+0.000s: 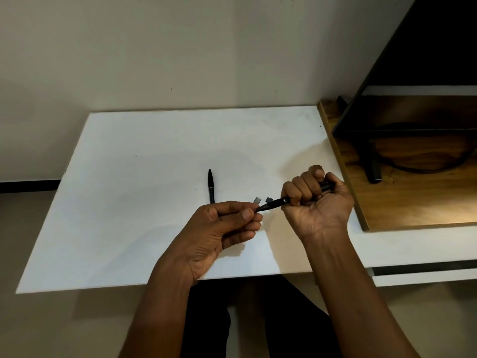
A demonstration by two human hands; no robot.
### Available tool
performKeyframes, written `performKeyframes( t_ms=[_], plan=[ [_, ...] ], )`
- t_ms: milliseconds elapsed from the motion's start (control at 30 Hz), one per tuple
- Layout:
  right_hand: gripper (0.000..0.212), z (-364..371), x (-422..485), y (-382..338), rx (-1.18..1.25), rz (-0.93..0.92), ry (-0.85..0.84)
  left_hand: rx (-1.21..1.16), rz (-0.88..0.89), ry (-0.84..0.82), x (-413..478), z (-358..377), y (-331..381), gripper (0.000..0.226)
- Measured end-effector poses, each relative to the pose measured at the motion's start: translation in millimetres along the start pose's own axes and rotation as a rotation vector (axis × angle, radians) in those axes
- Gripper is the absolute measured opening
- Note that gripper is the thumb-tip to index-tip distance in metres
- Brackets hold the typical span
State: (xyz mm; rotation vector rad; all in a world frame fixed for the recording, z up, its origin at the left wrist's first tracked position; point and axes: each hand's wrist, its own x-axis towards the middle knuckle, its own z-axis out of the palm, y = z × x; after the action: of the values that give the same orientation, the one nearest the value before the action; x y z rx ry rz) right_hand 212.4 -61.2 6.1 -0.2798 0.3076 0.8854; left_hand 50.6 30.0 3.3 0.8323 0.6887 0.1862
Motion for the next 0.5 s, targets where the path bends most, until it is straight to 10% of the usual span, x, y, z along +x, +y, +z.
performKeyframes(
  t_ms=[500],
  plan=[
    [0.04,-0.8,1.1,-0.8,-0.007,0.003,-0.022,-0.002,-0.001,-0.005,1.1,0.8,-0.6,0.032]
  ],
)
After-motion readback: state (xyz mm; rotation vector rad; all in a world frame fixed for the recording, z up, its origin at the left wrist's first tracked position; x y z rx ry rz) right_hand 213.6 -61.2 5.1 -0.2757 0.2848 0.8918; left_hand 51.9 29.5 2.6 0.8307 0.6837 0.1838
